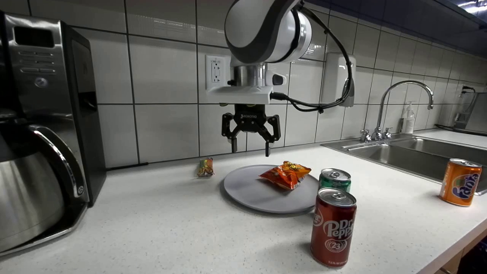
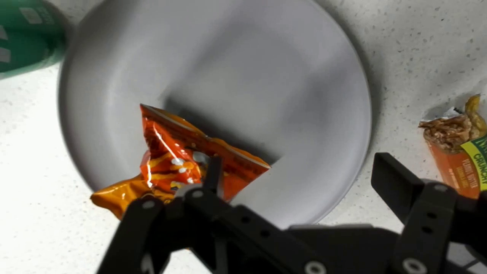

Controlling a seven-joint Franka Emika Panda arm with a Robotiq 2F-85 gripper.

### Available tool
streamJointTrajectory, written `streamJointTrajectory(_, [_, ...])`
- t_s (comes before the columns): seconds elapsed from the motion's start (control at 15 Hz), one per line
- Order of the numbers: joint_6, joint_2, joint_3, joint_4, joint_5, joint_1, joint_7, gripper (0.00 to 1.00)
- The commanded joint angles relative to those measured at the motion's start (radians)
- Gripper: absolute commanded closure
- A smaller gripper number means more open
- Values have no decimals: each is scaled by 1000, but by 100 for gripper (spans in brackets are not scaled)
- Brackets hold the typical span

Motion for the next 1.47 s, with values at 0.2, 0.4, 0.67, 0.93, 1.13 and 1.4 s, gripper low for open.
streamJointTrajectory(0.2, [-28,-51,2,-65,-33,-19,145,0])
streamJointTrajectory(0.4, [-16,-59,2,-92,-31,-26,186,0])
streamJointTrajectory(0.67, [-23,-83,1,-126,-37,-37,231,0])
streamJointTrajectory(0.93, [-22,-93,0,-143,-41,-56,241,0])
streamJointTrajectory(1.13, [-13,-92,-7,-151,-46,-73,247,0])
streamJointTrajectory(1.4, [-14,-86,-18,-151,-57,-91,252,0])
